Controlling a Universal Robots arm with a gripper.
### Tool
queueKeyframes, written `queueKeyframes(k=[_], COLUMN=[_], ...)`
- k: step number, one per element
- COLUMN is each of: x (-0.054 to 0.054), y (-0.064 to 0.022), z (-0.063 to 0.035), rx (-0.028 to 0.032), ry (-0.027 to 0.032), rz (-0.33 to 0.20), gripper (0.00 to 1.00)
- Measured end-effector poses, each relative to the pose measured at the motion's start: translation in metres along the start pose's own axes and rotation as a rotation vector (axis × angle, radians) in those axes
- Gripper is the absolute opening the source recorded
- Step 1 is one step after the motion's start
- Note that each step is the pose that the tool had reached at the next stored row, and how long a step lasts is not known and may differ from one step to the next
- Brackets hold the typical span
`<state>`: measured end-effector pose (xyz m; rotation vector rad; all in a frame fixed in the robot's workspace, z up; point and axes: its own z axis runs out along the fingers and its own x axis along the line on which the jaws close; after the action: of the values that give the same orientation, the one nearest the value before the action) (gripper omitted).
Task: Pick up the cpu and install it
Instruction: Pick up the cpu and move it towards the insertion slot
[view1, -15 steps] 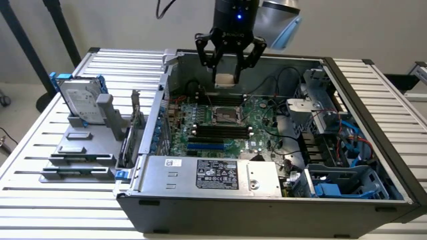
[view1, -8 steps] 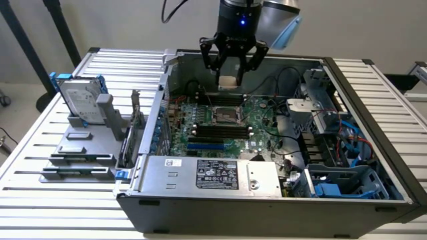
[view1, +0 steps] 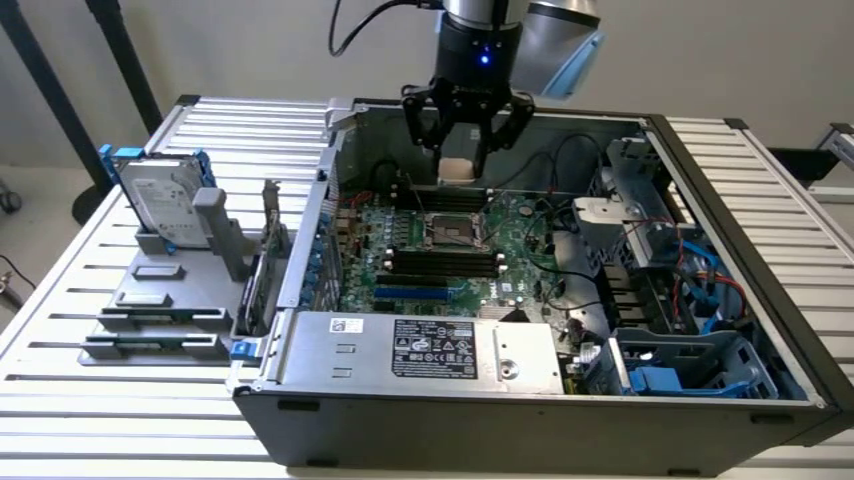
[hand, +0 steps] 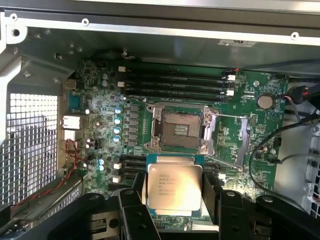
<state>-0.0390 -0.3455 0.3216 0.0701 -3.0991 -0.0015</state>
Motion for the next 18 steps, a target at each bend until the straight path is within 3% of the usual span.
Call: queueKeyframes(k=[7, 18], x=[-0.001, -0.008], y=[0.0057, 0.0152], z=[0.0114, 0.0269], rx=[-0.0173, -0.0260], ry=[-0.0008, -0.0013], rz=[0.006, 0.013], gripper=[0.55, 0.55])
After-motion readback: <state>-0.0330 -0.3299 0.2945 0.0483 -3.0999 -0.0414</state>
